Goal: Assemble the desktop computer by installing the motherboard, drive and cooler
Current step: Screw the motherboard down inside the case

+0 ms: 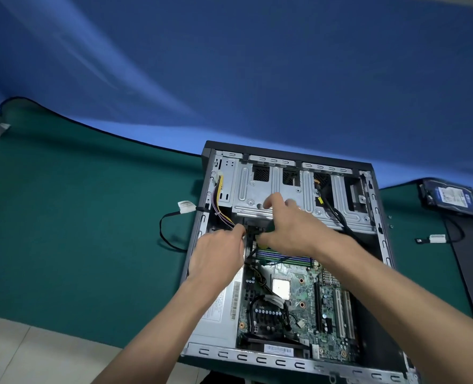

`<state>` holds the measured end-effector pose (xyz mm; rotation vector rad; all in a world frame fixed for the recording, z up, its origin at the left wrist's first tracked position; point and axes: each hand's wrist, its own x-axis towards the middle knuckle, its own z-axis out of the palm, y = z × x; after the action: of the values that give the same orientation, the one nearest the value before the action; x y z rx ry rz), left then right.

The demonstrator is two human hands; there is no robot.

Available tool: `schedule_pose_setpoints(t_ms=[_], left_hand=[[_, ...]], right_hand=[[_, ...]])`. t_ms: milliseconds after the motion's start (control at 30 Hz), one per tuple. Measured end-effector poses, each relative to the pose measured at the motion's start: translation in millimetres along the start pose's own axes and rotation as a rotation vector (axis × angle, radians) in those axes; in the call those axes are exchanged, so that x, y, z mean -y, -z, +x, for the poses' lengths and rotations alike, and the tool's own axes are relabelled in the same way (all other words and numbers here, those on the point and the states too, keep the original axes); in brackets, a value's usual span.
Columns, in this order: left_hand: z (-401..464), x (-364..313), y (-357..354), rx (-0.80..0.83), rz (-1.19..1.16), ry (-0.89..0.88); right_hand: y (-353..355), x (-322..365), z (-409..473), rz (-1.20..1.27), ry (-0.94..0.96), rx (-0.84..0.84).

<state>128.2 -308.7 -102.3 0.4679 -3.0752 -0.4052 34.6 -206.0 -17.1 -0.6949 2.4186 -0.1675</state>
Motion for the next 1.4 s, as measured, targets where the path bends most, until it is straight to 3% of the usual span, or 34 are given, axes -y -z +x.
schedule_pose_setpoints(t_ms=[133, 233, 367, 467, 600, 733, 833, 967, 1067, 1200, 1333, 1400], left_hand=[[-0.4, 0.7, -0.8, 0.004, 0.002, 0.004], [-0.5, -0.2, 0.0, -0.003, 0.015, 0.003], [-0.6, -0.6, 0.3, 0.006, 0.033, 0.002], [-0.4, -1.3, 1.7, 0.003, 0.028, -0.001], [-1.2, 0.2, 0.5, 0.01, 0.019, 0.0], [-0.3, 0.4, 0.9, 0.01, 0.02, 0.003], [-1.3, 0.7, 0.0, 0.0, 0.025, -0.003], [-1.4, -0.4, 2.4, -0.003, 0.023, 0.01], [-1.9, 0.2, 1.8, -0.005, 0.025, 0.017], [-2.0, -1.1, 4.0, -0.003, 0.019, 0.026], [-2.7, -0.9, 2.7, -0.003, 0.019, 0.025], [-1.7, -1.8, 3.3, -0.006, 0.01, 0.027]], right_hand=[[-3.9, -0.6, -2.7, -0.119, -0.012, -0.11], [-3.8, 1.8, -4.0, 0.003, 0.008, -0.006], [-5.9, -0.4, -1.4, -0.085, -0.008, -0.167], [-0.2, 0.5, -1.9, 0.0, -0.01, -0.007], [-5.6, -1.1, -2.4, -0.175, -0.013, -0.165], [-3.4, -0.2, -4.5, -0.036, 0.006, -0.019], [-10.2, -2.2, -4.6, -0.175, -0.021, -0.189], [-3.2, -2.8, -4.5, 0.01, -0.003, -0.019], [-8.0, -3.4, -5.3, -0.071, 0.005, -0.145], [-7.1, -0.8, -7.7, 0.003, 0.008, -0.048], [-13.7, -3.5, -8.0, -0.079, -0.025, -0.214], [-11.3, -3.9, -8.5, -0.015, -0.007, -0.15]])
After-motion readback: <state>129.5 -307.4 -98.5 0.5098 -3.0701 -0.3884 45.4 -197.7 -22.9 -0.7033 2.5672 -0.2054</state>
